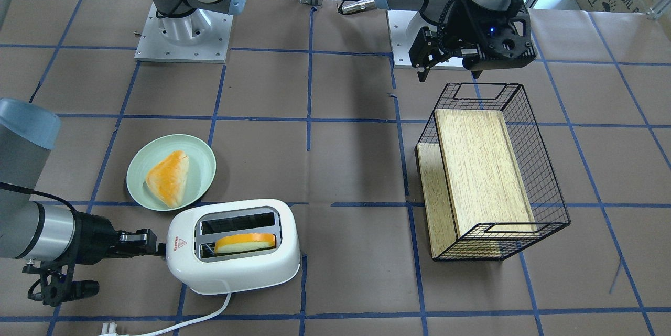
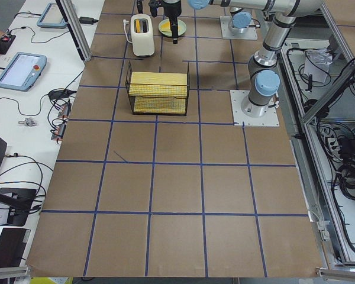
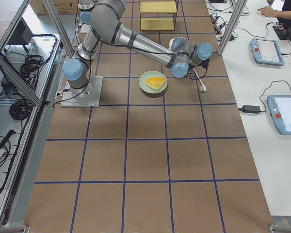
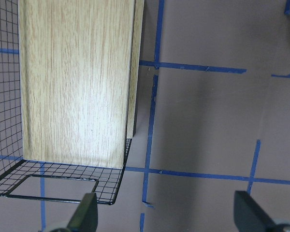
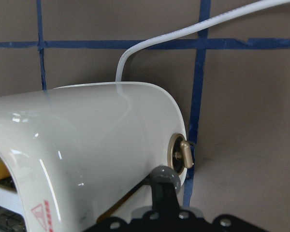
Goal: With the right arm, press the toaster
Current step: 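Lift the right gripper up and away from the toaster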
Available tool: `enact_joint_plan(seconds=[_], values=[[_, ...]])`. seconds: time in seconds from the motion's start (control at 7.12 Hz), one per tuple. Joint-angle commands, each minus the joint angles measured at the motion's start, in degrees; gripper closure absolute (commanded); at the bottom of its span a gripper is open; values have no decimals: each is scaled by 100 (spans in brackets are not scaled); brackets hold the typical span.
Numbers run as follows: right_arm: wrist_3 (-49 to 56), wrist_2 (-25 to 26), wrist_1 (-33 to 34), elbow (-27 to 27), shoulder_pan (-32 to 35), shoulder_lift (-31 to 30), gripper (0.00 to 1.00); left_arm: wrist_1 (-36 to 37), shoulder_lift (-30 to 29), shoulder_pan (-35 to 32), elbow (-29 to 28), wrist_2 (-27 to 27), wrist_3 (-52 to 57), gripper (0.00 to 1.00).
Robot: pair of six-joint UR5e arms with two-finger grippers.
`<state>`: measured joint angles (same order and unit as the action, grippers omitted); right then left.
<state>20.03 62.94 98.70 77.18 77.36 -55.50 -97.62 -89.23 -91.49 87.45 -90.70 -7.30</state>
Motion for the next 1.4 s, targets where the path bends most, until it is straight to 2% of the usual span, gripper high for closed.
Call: enact_joint_plan(seconds=[0.0, 0.56, 0.7, 0.84, 0.98, 1.26], values=[[1, -1, 0, 8, -1, 48, 97, -2, 2, 0, 0, 0, 0, 0], [-8, 25, 9, -27, -1, 83, 97, -2, 2, 0, 0, 0, 0, 0], [-191, 121, 17, -106, 33, -12, 91, 6, 2, 0, 0, 0, 0, 0], [-323, 679, 17, -193, 86, -248, 40, -2, -7, 0, 0, 0, 0, 0], [-324, 1198, 9, -299, 260, -625, 0, -2, 2, 0, 0, 0, 0, 0], [-246, 2647, 52, -370, 857, -953, 0, -2, -7, 0, 0, 0, 0, 0]])
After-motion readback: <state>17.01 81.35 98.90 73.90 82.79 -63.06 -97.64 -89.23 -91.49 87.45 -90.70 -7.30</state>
